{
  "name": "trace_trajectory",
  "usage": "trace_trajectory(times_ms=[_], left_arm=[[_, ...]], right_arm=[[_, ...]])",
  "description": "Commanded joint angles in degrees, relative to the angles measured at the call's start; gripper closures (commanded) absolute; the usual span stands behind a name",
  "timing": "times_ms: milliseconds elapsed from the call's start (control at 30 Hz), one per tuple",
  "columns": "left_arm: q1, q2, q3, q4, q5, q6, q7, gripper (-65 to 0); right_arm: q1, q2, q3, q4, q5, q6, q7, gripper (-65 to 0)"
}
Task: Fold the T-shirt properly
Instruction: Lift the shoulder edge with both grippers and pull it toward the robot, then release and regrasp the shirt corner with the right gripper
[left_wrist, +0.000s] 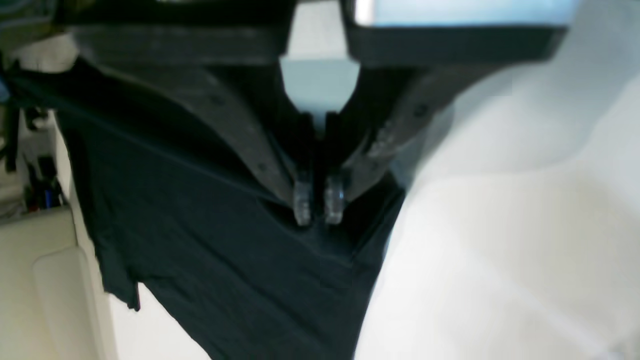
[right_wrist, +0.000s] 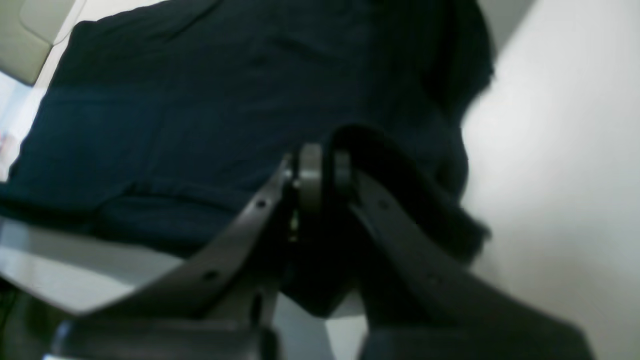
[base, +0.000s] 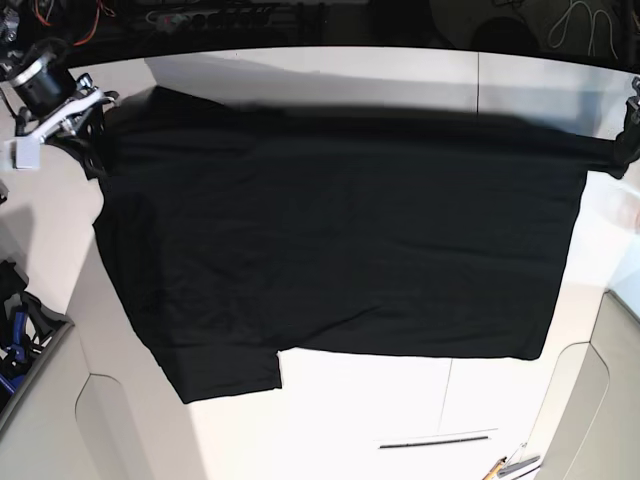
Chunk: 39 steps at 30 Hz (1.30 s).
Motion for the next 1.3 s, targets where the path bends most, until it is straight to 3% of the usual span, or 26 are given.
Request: trace_trajectory(times_ms=[0,133,300,400,700,767,833,967,1167,1267], left_arm=[[-1.0,-1.3,0.5,0.8,0.4,-0.7,-1.9,0.0],[-4.2,-1.3,5.3,0.7,7.9,1.1,-6.4,0.0],[-7.1,-1.3,9.7,0.7,16.6,1.9,-10.3,0.0],[-8.1,-1.3,10.4,0.7,19.1,5.7,-10.8,0.0],[-8.1,-1.3,10.4,0.7,20.4,5.6,-10.7,0.0],[-8.1,-1.3,10.4,0.7,20.3,5.6,-10.4,-13.8],[-8.1,-1.3,10.4,0.8,20.3,5.6,-10.4,-23.1],[-8.0,-1.3,10.4,0.8,18.6,5.6,-10.2,-24.1],[-7.8,-1.2,10.4,0.8,16.3,3.5,-9.1,-24.0],[-7.8,-1.2,10.4,0.8,16.3,3.5,-8.7,-24.0]], right_arm=[[1.5,0.6,-1.0,-0.3,-0.9,0.1,2.0,0.0],[7.4,0.6,-6.2,-6.1,-8.1,-1.3,4.3,0.0],[13.6,0.6,-8.5,-14.3,-12.0,-2.3,6.6,0.0],[16.3,0.6,-8.5,-18.1,-12.0,-2.7,6.7,0.0],[17.9,0.7,-8.4,-20.4,-11.7,-2.6,6.4,-0.5],[17.9,0.7,-8.4,-20.1,-11.7,-2.6,6.2,-17.3],[17.9,0.8,-8.2,-19.0,-11.7,-2.6,5.1,-28.7],[17.9,0.8,-6.2,-14.6,-11.8,-2.6,0.3,-30.4],[16.5,0.8,-0.3,-7.0,-10.1,-2.6,-12.2,-30.4],[12.6,0.8,2.1,-4.4,-8.3,-2.6,-13.0,-30.4]])
